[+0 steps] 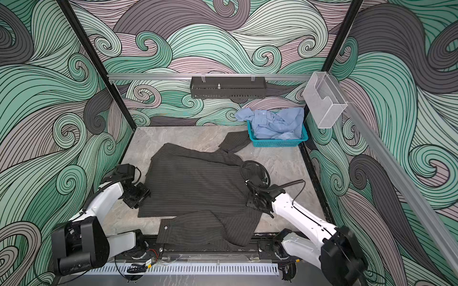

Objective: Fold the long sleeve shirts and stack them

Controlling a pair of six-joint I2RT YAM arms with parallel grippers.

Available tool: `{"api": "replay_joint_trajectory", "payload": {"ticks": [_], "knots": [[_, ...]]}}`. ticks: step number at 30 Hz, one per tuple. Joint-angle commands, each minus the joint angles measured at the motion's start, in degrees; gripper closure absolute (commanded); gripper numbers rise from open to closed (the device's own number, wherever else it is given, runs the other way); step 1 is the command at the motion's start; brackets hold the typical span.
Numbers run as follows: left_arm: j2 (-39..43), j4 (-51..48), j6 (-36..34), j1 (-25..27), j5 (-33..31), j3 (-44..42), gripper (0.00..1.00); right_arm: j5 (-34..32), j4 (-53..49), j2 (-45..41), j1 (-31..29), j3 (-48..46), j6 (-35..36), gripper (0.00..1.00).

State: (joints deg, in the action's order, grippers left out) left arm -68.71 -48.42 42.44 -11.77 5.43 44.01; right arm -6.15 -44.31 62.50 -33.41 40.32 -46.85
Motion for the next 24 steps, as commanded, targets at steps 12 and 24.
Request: {"api": "replay_joint_trajectory", "payload": {"ticks": [12,24], "knots": [[-24.54,5.57,2.43,6.32,5.54,11.80,0.50,5.41,6.77,34.02,14.12,19.43,10.40,0.35],[-19.79,6.71,-2.18,0.09,9.21,0.87,0.50,9.98,6.08,19.37,14.09,5.67,10.34,0.37]]}}
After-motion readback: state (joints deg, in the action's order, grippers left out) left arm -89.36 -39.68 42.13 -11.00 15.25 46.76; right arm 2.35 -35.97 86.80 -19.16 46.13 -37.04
